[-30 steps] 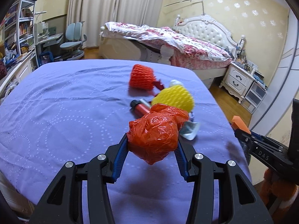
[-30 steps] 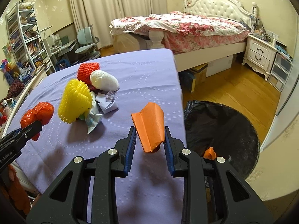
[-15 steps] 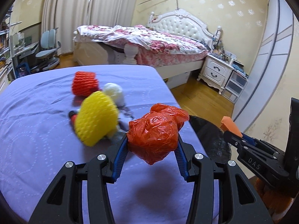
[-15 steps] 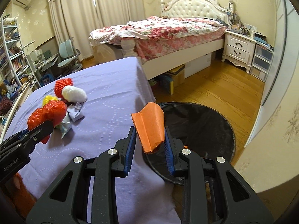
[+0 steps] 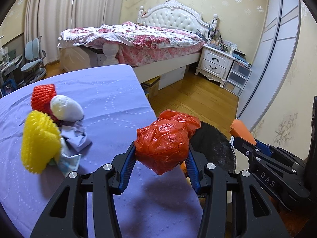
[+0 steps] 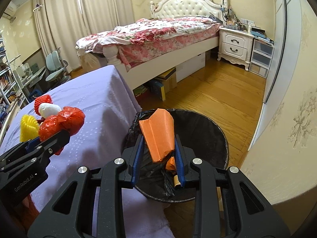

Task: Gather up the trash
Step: 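Carry the red bag in the left gripper and orange piece in the right over the bin, then open the right gripper to drop the orange piece while the left drops the red bag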

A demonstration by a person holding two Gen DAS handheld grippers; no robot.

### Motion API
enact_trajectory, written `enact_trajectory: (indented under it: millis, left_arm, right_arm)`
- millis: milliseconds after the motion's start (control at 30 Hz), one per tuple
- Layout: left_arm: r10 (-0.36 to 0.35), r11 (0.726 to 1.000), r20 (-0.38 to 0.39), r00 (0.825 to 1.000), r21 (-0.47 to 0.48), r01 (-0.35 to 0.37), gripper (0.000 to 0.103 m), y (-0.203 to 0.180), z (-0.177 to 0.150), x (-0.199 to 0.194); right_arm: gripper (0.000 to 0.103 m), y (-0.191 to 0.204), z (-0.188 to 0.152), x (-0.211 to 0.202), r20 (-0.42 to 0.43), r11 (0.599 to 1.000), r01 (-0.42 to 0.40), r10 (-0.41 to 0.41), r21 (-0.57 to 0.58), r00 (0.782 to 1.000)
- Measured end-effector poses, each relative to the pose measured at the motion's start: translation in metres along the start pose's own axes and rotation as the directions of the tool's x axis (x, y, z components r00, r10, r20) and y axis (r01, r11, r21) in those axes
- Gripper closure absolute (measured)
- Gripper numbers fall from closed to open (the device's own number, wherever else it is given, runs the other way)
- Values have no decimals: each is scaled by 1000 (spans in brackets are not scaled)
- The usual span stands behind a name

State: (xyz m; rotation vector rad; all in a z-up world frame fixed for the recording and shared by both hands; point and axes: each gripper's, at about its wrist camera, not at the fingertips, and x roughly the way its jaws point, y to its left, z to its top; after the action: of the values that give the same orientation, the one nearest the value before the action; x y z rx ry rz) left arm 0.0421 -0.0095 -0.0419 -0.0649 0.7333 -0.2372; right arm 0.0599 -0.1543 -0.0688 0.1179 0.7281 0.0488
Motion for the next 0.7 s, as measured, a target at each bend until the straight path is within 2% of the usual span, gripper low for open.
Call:
enact_trajectory:
  millis: [633, 700]
  left_arm:
    - [1, 997, -42, 999, 80, 3, 55, -39, 11, 37]
    - [3, 997, -43, 999, 82, 1, 52, -40, 11, 38]
  right_arm:
    - [74, -36, 3, 24, -22, 998, 28, -27, 63, 999]
    - [73, -36, 4, 25, -23, 998, 29, -27, 64, 999]
